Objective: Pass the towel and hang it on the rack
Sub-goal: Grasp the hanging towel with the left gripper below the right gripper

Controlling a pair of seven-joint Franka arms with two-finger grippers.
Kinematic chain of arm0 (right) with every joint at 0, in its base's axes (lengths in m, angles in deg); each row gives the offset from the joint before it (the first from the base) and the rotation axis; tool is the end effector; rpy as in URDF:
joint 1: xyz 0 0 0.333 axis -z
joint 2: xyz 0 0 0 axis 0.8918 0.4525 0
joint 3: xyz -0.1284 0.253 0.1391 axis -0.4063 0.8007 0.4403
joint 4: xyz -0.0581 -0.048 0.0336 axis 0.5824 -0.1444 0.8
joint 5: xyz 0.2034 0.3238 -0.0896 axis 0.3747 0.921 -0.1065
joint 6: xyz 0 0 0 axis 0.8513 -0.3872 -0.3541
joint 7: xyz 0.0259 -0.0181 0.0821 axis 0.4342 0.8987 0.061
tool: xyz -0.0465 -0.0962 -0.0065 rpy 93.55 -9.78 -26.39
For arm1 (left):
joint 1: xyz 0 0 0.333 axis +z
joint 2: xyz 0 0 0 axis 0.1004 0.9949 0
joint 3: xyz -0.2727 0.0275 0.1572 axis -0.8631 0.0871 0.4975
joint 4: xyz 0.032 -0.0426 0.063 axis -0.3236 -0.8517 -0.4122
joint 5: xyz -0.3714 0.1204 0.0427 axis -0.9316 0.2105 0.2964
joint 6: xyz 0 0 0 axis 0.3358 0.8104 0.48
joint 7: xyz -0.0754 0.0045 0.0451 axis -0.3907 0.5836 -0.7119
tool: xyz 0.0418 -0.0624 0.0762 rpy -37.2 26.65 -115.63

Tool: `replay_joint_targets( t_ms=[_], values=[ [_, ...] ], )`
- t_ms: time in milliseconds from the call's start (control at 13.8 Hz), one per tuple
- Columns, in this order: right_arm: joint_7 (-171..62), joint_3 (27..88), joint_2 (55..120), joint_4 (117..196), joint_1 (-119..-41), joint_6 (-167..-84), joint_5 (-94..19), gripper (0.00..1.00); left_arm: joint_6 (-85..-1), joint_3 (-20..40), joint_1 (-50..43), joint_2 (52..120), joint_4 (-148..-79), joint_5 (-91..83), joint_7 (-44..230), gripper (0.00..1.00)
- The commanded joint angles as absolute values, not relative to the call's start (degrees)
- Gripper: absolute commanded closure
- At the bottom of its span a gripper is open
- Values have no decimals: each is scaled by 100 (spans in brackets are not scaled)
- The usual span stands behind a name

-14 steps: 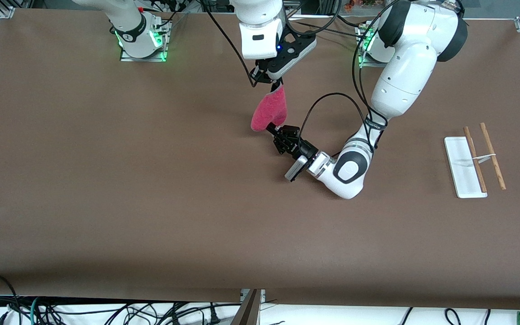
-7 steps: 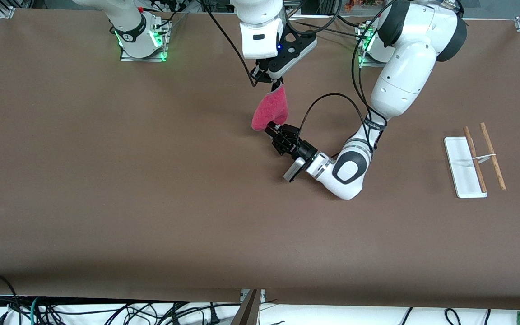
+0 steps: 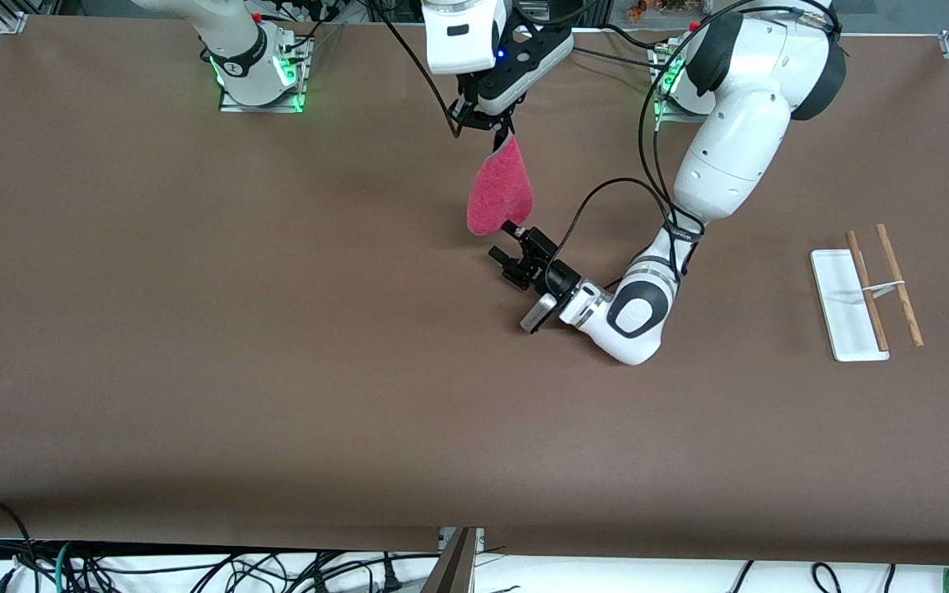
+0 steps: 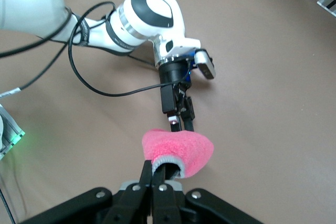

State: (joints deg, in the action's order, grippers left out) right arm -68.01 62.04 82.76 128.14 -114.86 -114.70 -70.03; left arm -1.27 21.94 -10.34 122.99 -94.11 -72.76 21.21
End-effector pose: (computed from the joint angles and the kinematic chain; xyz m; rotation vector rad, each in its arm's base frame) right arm 0.4208 0.5292 0.6097 -2.7455 -1.0475 -0.2802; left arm 0.5478 -0.3444 0.1002 1.2700 -0.6161 -0.3550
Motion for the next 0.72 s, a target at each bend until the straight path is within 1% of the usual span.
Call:
replay_joint_targets(
  t_ms=[0, 362, 579, 651],
  values=[
    [-6874, 6203, 8268, 12546, -11469, -11338, -6819, 100, 515, 2187, -980, 12345, -9216, -7370, 2678, 0],
    [-6954, 6203, 8268, 12546, -11451, -11338, -6810, 100, 825, 2160, -936, 12283, -9251, -7388, 2872, 1],
    [-6945, 6212, 8268, 12537, -11442, -11346, -6810, 100, 992, 2143, -909, 12248, -9286, -7406, 3234, 7],
    [-6945, 6212, 8268, 12537, -11442, -11346, -6810, 100, 1027, 2004, -901, 12265, -9391, -7432, 3234, 11]
  ],
)
